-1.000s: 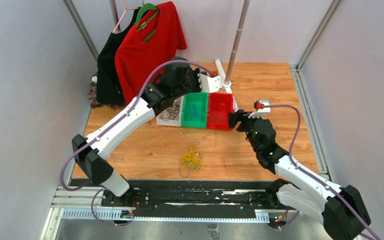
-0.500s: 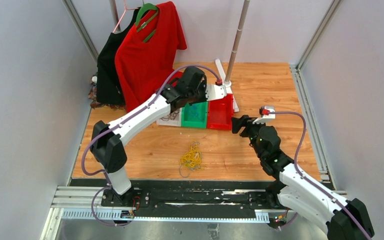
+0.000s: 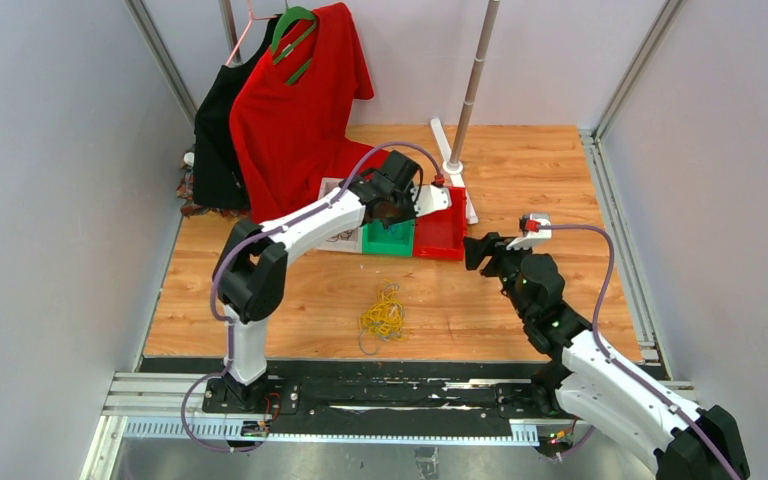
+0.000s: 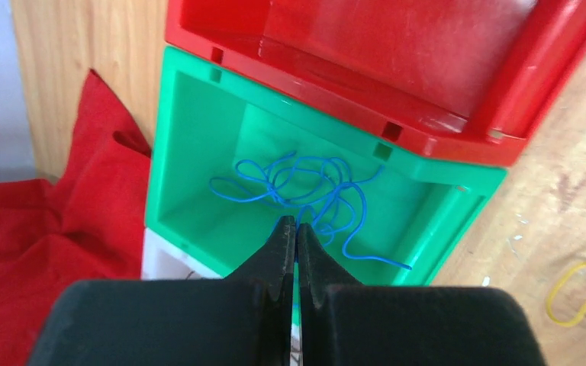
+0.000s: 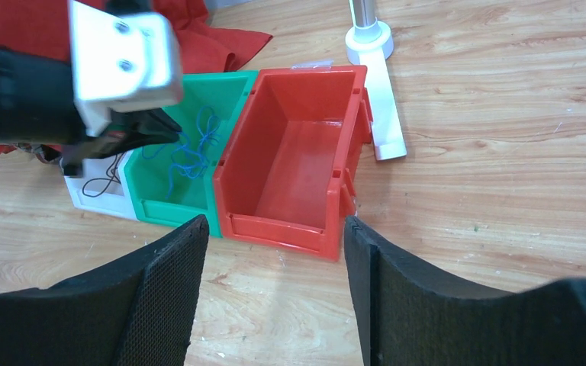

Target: Untangle the cables

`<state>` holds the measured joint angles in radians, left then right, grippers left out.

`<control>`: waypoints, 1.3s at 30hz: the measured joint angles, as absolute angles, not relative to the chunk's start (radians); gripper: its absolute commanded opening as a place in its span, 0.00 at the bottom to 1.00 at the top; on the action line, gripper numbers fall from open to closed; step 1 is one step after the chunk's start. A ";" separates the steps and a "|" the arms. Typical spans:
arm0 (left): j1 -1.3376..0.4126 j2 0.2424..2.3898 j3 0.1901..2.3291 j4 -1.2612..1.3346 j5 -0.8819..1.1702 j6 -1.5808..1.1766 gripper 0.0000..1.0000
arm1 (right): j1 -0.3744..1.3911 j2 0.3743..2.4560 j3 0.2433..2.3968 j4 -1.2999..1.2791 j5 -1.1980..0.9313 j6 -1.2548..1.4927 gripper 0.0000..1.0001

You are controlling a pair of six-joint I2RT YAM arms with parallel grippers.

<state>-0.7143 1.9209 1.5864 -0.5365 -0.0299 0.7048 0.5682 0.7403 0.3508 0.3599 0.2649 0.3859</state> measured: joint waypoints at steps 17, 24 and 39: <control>-0.644 2.060 1.660 -0.508 -0.006 0.714 0.85 | 0.568 0.717 0.402 0.308 0.235 0.382 0.64; -0.624 2.004 1.810 -0.709 0.080 0.696 0.98 | 0.568 0.712 0.471 0.235 0.209 0.381 0.64; -0.620 1.663 1.601 -0.916 0.257 0.683 0.97 | 0.568 0.713 0.548 0.099 0.149 0.375 0.65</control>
<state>-0.6205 1.6634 1.6012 -0.9165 0.2569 0.6834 0.5682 0.7128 0.5480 0.0986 0.1486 0.3752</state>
